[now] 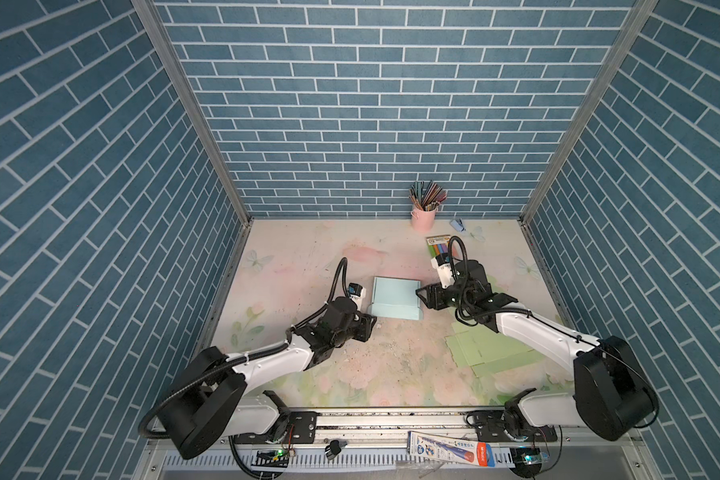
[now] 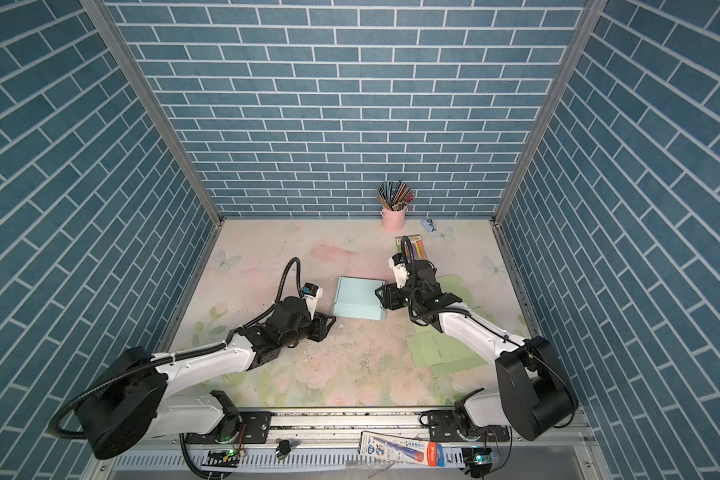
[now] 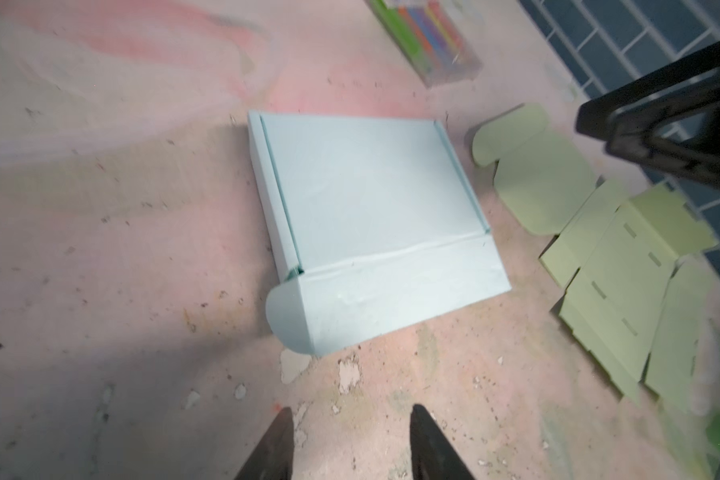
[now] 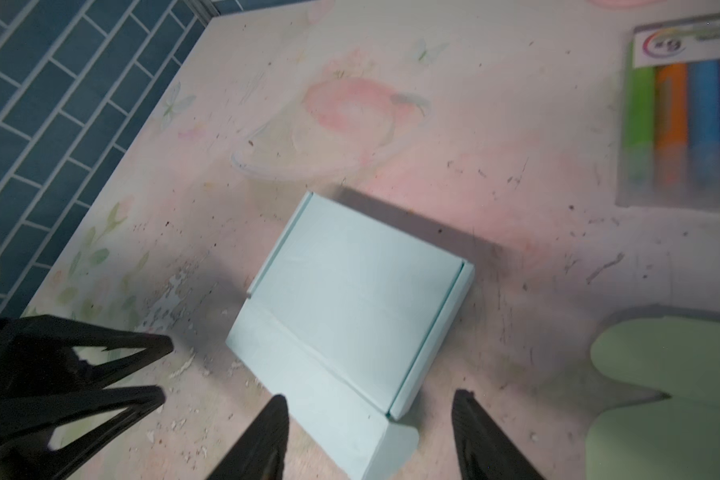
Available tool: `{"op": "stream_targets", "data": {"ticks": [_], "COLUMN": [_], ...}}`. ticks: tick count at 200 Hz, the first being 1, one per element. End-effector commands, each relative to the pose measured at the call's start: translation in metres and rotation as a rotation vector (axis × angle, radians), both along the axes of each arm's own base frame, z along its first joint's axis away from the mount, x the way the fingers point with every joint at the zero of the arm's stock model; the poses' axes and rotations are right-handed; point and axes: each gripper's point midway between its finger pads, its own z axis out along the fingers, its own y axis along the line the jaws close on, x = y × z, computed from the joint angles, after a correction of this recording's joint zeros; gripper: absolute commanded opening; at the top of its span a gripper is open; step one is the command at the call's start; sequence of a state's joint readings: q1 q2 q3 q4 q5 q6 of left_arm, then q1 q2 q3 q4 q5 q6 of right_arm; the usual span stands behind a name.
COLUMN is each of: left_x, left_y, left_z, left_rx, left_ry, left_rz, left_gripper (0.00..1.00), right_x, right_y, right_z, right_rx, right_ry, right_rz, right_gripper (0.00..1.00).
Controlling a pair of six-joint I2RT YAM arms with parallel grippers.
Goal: Fold the paper box
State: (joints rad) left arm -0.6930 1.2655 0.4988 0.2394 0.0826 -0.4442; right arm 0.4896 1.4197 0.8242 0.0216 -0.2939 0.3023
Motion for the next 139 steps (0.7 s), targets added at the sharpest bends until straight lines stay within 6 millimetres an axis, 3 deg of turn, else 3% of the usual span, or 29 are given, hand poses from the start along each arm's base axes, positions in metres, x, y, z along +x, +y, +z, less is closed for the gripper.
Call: {"op": "stream_targets", "data": {"ticks": [1, 34, 67, 104, 139], "left_x": [0.011, 0.044, 0.082, 0.103, 0.101], "left_y": [0.008, -0.001, -0.014, -0.028, -0.03], "left_z": [0.004, 0.02, 0.016, -0.006, -0.023], "left_rx": [0.007, -0.063, -0.092, -0.073, -0.078], "left_ry": [0.01, -0.02, -0.014, 0.028, 0.061], "left_rz": [-0.002, -0.024, -0.033, -0.051, -0.055], "left_gripper": [0.5, 0.53, 0.54, 0.53, 0.5], "right_x": [0.025, 0.063, 0.076, 0.067, 0.05], "right_y": [0.005, 0.016, 0.028, 0.037, 0.041], "right_z": [-0.002, -0.024, -0.045, -0.064, -0.08], "right_rx": [-0.015, -0.061, -0.035, 0.005, 0.023], "right_ry": [-0.005, 0.041, 0.093, 0.148, 0.193], "right_rz": [0.038, 0.045, 0.072, 0.118, 0.144], "right_gripper": [0.68, 0.7, 0.73, 0.73, 0.7]}}
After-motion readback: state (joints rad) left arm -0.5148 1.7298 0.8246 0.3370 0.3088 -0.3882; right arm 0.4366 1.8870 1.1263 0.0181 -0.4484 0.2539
